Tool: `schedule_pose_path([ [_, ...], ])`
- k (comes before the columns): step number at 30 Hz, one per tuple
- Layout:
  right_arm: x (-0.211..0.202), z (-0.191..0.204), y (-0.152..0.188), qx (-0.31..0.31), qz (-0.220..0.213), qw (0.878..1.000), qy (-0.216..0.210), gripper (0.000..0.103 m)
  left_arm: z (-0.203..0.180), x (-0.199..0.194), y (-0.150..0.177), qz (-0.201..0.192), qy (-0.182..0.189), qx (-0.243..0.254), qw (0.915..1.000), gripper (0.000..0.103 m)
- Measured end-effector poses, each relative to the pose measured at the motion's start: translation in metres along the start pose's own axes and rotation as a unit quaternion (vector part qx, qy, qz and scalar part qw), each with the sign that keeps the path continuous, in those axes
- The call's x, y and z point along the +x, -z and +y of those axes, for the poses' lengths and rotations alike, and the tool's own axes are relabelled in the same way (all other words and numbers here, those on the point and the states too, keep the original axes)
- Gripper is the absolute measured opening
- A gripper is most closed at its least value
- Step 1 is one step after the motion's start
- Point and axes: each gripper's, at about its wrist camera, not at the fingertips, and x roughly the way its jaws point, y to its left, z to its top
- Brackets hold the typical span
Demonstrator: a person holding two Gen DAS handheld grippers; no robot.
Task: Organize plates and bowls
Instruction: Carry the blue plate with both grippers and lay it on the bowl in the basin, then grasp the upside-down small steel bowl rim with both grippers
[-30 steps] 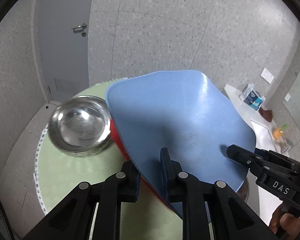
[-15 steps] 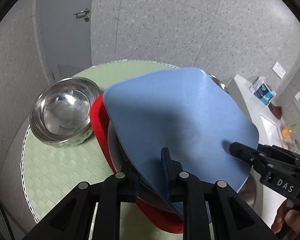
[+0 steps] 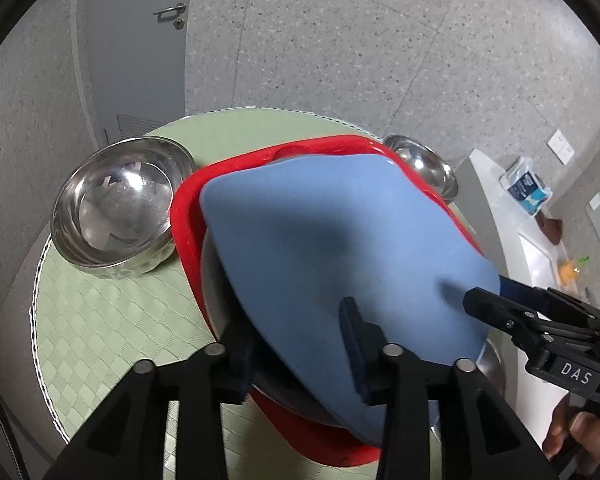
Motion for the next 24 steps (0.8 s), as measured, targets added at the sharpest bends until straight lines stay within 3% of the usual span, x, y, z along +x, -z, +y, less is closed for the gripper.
schedule_pose_path([
  [2,-0.005,-0.003,-0.002,-0.002,-0.008,1.0,0.005,0.06,-0.001,-0.006,0.001,-0.005,0.006,-0.003,1.0,0.056],
  [4,-0.012,-0.008,-0.006,-0.007,-0.019,1.0,0.017,0.063,-0.004,-0.017,0.003,-0.017,-0.015,-0.001,0.9997,0.082],
  [5,-0.014,-0.01,-0.007,-0.009,-0.025,0.999,0.021,0.064,-0.005,-0.024,0.003,-0.032,-0.044,-0.001,0.9985,0.103],
  [13,-0.026,-0.045,-0.034,0.0,-0.055,0.998,0.038,0.068,-0.021,-0.041,-0.023,-0.075,-0.071,0.016,0.9946,0.102],
  [20,-0.014,-0.096,-0.072,0.042,-0.066,0.996,0.042,0.072,-0.058,0.001,-0.089,-0.044,-0.034,0.048,0.9973,0.102],
  [24,0.006,-0.118,-0.09,0.069,-0.055,0.996,0.033,0.072,-0.077,0.044,-0.128,-0.018,-0.046,0.076,0.9959,0.102],
])
